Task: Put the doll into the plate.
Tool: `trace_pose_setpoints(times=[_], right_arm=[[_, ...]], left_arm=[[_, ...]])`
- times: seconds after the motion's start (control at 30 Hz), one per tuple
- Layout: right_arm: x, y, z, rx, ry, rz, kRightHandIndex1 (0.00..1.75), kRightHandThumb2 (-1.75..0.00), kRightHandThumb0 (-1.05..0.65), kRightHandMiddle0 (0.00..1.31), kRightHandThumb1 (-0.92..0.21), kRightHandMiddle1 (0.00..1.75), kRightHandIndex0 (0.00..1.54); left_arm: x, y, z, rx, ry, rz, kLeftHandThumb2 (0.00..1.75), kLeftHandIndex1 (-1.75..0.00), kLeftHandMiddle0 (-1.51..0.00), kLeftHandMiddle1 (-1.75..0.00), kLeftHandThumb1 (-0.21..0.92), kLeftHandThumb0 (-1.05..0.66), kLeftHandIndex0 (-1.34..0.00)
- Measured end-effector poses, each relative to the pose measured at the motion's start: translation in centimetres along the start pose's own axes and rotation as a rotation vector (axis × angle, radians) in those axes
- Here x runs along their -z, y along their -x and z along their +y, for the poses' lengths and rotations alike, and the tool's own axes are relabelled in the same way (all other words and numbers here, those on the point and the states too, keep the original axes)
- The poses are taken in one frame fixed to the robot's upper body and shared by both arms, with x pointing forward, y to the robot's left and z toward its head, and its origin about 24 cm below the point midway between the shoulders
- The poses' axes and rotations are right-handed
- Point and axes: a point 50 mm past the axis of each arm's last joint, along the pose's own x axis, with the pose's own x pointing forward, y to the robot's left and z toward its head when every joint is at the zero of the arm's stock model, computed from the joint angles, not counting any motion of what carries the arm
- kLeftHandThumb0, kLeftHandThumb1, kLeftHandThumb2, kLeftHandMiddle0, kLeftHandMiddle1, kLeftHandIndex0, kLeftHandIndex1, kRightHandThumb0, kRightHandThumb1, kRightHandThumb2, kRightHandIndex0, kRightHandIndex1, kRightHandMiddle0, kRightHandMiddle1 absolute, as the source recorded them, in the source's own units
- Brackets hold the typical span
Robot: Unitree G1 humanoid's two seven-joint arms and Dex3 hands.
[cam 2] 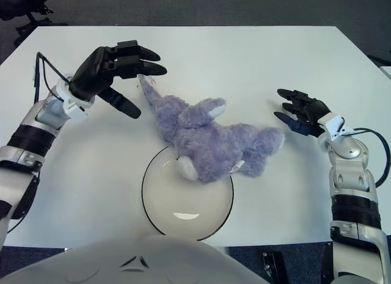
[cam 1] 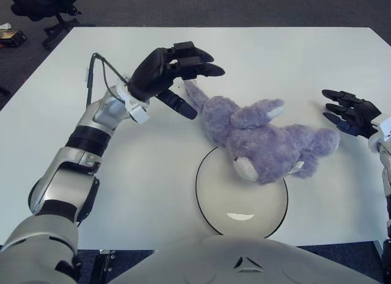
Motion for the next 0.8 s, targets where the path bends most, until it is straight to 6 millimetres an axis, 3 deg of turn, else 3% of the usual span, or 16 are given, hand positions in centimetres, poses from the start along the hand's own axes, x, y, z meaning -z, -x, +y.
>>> trace_pose_setpoints(times=[0.2, 0.8], right_arm=[[0.0, 0.0, 0.0, 0.001, -0.001, 0.003, 0.0, -0.33, -0.69, 0.42, -0.92, 0.0, 0.43], [-0.1, -0.1, 0.0, 0.002, -0.001, 0.002, 0.0, -0.33, -0.69, 0.42, -0.92, 0.0, 0.43]], left_arm=[[0.4, -1.2, 0.4, 0.139, -0.089, 0.052, 0.01, -0.01, -0.42, 0.0, 0.92, -0.77, -0.43], [1.4, -2.6, 0.9, 0.197, -0.132, 0.121, 0.04, 0.0, -0.33, 0.0, 0.92, -0.85, -0.4]])
